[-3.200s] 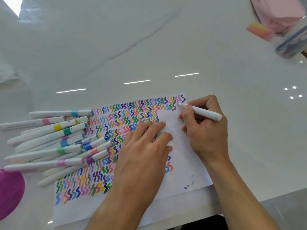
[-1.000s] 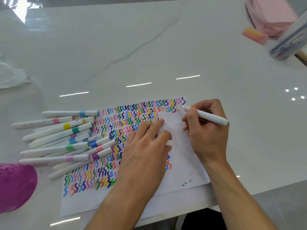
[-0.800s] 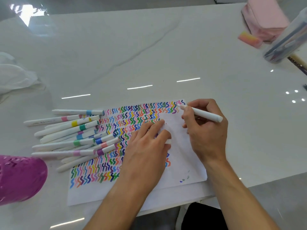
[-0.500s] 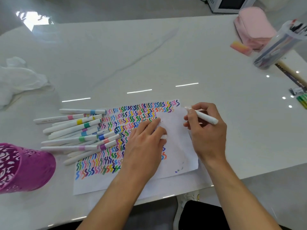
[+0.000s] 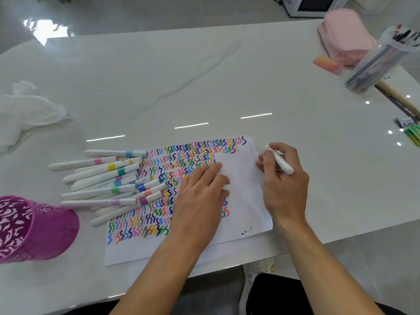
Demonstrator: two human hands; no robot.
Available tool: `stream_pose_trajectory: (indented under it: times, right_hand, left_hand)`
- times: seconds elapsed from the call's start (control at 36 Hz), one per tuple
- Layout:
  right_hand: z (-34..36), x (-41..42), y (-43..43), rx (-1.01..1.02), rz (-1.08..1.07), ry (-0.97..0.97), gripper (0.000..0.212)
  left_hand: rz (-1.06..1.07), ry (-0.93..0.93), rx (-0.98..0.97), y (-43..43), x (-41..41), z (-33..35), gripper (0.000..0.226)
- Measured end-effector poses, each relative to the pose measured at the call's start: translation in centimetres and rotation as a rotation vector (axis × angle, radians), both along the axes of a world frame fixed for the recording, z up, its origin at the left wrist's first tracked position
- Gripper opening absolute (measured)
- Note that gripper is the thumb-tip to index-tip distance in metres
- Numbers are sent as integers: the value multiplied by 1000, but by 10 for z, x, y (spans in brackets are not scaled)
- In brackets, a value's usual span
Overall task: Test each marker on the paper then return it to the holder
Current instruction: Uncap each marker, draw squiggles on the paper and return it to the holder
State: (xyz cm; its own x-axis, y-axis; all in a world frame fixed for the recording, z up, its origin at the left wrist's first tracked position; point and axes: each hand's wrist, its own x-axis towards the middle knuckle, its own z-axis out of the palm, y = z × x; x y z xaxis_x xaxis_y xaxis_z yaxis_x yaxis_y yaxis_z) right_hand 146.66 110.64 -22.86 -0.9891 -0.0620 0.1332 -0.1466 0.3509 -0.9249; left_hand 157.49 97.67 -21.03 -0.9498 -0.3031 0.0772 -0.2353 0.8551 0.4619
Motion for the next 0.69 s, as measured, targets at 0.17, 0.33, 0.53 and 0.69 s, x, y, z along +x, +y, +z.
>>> stream_pose_trajectory:
  times: [0.17,0.33,0.53,0.69]
  right_hand:
    - [0,-2,1,-64,-30,-24,12]
    - [1,-6,6,1,-65,-6,15]
    - [-2,-1,1,46,-41,0,15]
    - [0,0,2,97,-14,21,15]
  left_hand:
    - [10,8,11,4,-5,-1,18]
    - [10,12,5,6,-6,-2,19]
    - [8,13,2,6,-6,-2,19]
    - [3,14,19,4,-1,-2,19]
